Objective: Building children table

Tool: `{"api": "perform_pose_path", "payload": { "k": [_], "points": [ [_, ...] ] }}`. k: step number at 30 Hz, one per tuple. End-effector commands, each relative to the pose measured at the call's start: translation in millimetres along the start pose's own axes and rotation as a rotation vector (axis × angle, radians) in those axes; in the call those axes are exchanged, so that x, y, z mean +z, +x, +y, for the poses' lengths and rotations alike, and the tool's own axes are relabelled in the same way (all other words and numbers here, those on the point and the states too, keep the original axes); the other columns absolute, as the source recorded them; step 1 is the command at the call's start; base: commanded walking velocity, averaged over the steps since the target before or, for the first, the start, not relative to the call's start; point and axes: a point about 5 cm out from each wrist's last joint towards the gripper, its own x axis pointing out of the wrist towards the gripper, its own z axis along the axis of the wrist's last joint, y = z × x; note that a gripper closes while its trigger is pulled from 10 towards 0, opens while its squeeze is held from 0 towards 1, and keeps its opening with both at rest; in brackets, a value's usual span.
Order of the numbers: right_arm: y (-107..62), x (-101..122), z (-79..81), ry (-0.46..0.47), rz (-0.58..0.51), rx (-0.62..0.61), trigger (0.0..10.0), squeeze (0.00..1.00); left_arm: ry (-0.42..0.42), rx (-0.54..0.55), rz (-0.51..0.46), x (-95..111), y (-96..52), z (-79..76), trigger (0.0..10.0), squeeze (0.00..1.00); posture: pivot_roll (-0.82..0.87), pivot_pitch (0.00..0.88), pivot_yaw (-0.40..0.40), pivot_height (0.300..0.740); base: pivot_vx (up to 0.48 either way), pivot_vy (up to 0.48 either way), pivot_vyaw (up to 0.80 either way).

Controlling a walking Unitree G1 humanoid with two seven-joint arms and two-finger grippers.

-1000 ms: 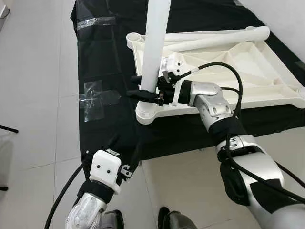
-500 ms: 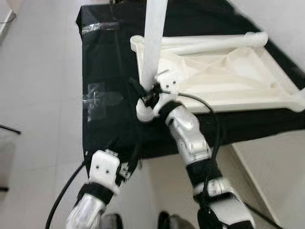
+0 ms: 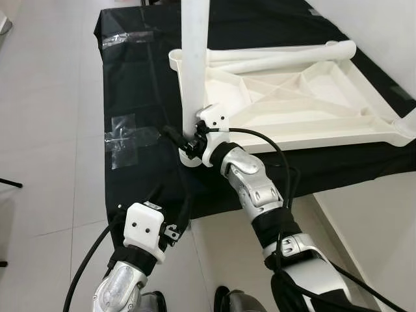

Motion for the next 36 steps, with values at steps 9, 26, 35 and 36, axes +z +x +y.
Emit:
{"api": "perform_pose_path", "payload": {
  "k": [9,26,35,36],
  "points": [
    [1.9,28.5,-0.3,-0.170,0.028,0.538,10.0,0.00,-0.015,-0.001,0.037,-6.1,-3.4,-2.7,10.0,0.00,0.13,0.239,-0.089,0.740,0.000,0.000,0.00],
    [-6.1,41.9,-14.8,-0.042,-0.022,0.709,0.0,0.00,-0.020,-0.012,0.043,-6.7,-3.6,-5.5,10.0,0.00,0.14,0.246,-0.086,0.740,0.000,0.000,0.00],
    [-10.3,-5.1,-28.3,0.018,0.092,0.034,0.0,0.00,-0.019,-0.014,0.045,-6.3,-4.4,-3.5,10.0,0.00,0.13,0.253,-0.082,0.740,0.000,0.000,0.00],
    [-12.5,-16.7,-28.1,0.054,0.121,-0.148,0.0,0.00,-0.018,-0.014,0.045,-6.1,-4.5,-2.5,10.0,0.00,0.12,0.257,-0.082,0.740,0.000,0.000,0.00]
  ]
}}
